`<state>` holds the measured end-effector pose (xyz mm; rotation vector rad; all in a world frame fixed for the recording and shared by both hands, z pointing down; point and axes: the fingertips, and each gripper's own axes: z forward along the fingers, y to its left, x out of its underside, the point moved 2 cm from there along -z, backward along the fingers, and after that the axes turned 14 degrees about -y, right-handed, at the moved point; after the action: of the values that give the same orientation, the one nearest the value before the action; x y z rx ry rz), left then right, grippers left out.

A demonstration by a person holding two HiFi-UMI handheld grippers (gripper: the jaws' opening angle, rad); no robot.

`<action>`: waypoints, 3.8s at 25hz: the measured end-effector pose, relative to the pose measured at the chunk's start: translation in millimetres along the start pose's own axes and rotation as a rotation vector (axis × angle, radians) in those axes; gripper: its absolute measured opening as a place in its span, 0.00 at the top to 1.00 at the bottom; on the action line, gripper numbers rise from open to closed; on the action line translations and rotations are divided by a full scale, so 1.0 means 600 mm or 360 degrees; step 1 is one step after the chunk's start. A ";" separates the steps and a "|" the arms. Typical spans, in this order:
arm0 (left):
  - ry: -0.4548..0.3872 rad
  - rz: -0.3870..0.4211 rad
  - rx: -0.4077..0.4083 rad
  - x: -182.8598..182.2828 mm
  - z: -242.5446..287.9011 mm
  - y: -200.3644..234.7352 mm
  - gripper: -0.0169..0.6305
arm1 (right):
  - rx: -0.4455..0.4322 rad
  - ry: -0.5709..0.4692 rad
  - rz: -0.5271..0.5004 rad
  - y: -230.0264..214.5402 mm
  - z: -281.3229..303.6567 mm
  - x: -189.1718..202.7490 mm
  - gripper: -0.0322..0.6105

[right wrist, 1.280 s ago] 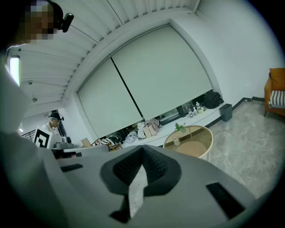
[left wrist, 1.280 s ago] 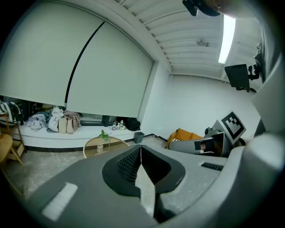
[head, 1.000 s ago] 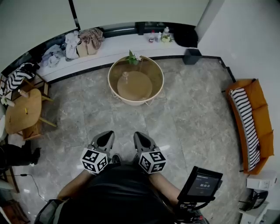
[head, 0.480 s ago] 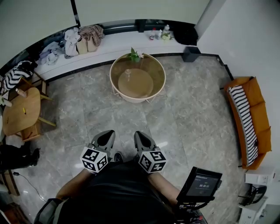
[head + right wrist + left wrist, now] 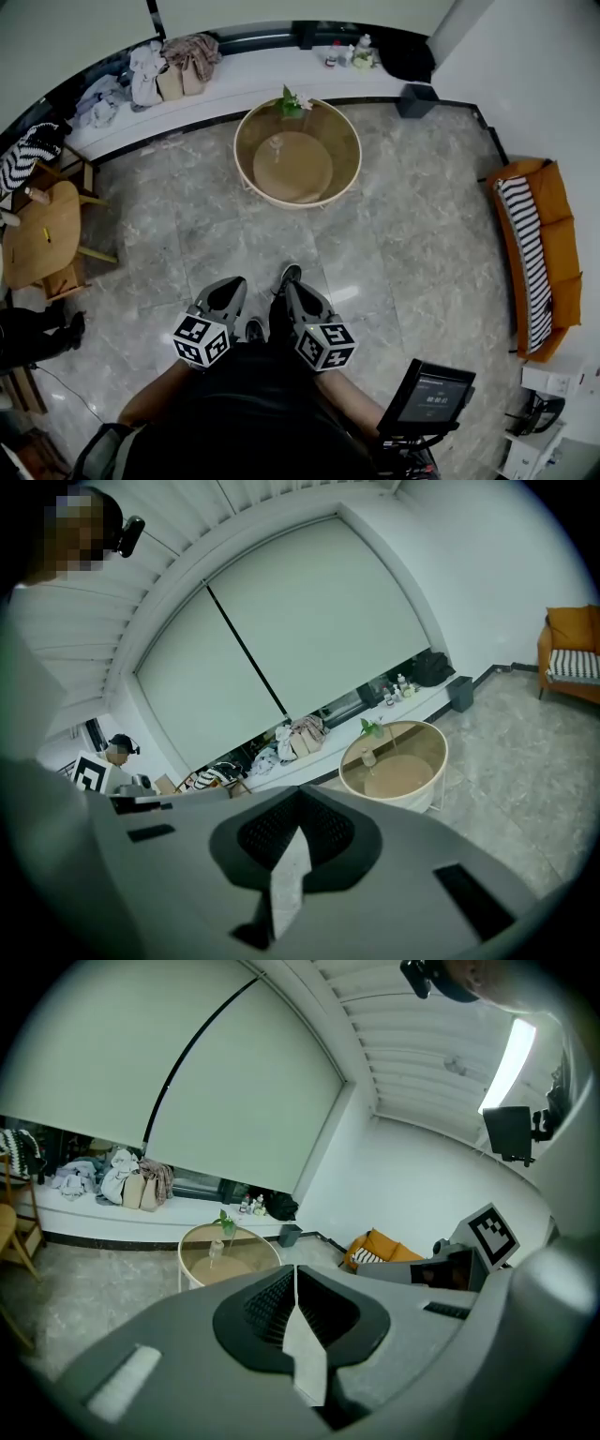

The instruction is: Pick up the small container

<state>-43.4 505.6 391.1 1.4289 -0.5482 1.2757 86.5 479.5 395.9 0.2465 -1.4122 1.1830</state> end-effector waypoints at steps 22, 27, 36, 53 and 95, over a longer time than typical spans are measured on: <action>0.0008 0.0096 -0.0206 -0.131 0.341 0.117 0.97 | -0.0083 0.0032 0.0128 -0.210 0.298 -0.199 0.96; 0.0032 0.0158 -0.0233 -0.140 0.386 0.146 0.97 | -0.0058 0.0070 0.0141 -0.243 0.337 -0.212 0.96; 0.0115 0.0118 -0.0215 -0.131 0.464 0.258 0.97 | 0.0082 0.0114 0.0137 -0.278 0.444 -0.211 0.96; 0.0385 0.0375 0.0235 -0.125 0.659 0.410 0.96 | 0.0437 0.0138 0.0234 -0.333 0.621 -0.219 0.96; 0.0924 0.0695 0.0262 0.266 0.959 0.664 0.53 | 0.0600 0.0371 0.0514 -0.594 0.740 -0.051 0.96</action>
<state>-108.9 -85.5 793.1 1.0148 -0.3686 2.0301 82.8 -30.2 651.4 0.1376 -1.0418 1.6890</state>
